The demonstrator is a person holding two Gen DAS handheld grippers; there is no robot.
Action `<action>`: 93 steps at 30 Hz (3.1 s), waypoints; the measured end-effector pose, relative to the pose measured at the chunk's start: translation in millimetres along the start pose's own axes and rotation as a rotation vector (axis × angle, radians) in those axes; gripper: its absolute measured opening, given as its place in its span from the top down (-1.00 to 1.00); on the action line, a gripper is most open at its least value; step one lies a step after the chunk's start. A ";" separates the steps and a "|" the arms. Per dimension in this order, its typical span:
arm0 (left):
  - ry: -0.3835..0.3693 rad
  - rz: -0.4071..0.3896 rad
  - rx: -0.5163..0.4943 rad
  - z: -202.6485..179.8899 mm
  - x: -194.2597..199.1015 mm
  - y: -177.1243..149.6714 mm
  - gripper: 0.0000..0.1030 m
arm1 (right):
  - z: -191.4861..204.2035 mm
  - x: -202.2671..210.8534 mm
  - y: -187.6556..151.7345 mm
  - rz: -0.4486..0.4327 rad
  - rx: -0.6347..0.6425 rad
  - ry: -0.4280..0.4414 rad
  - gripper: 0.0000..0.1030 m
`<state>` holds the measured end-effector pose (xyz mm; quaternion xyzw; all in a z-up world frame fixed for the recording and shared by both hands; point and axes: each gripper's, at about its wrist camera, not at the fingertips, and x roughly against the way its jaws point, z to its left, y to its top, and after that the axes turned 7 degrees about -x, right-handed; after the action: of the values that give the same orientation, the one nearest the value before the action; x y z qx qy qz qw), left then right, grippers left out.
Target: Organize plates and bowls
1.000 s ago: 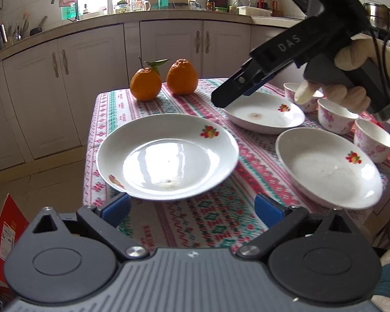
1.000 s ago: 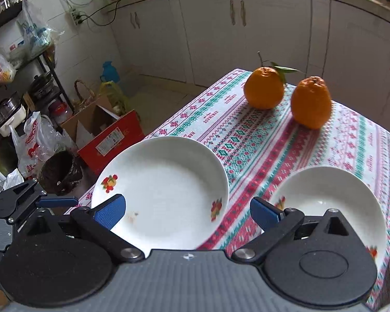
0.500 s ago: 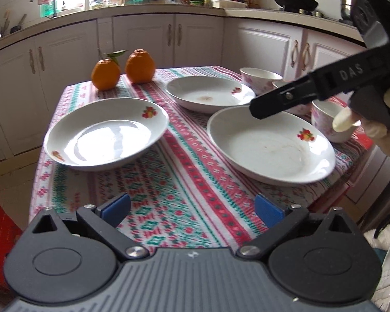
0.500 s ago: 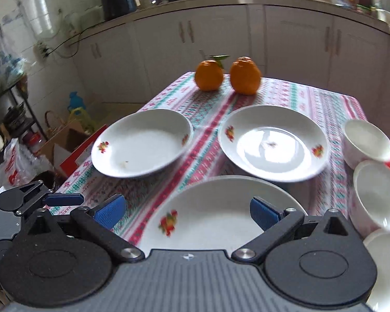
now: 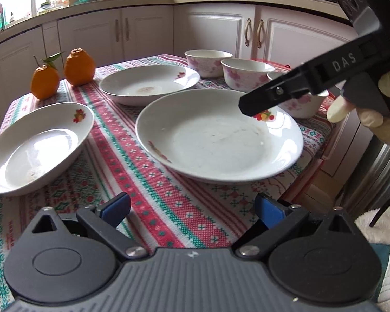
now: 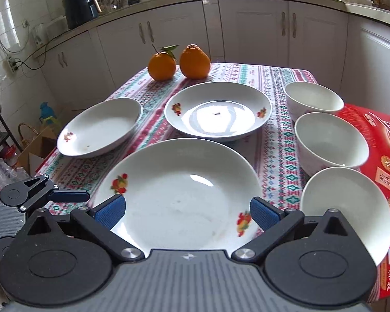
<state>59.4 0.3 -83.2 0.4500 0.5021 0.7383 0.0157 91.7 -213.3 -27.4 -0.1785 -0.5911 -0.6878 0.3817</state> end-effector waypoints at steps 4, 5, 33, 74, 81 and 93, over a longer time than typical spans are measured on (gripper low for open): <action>-0.022 0.002 -0.028 -2.9 -5.8 1.9 -0.98 | -8.1 -6.2 11.1 0.029 0.001 0.008 -1.00; -0.020 0.006 -0.043 -3.5 -7.7 2.8 -0.98 | -10.2 -8.5 14.4 0.040 0.000 0.016 -1.00; -0.101 0.003 -0.066 10.7 -18.8 11.9 -0.98 | -29.2 -72.4 64.4 0.331 0.055 0.089 -1.00; -0.163 0.012 -0.103 10.8 -14.0 16.1 -0.68 | -23.6 -93.1 82.4 0.451 0.103 0.229 -0.74; -0.147 0.002 -0.069 16.0 -1.9 14.0 -0.68 | -10.3 -88.5 89.2 0.431 0.126 0.249 -0.74; -0.068 -0.023 -0.014 45.5 28.6 17.6 -0.68 | 31.7 -93.8 114.6 0.388 0.195 0.315 -0.74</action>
<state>80.9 38.2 -47.2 0.4690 0.5013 0.7258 0.0442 230.0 -155.0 -7.7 -0.1419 -0.5424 -0.5610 0.6091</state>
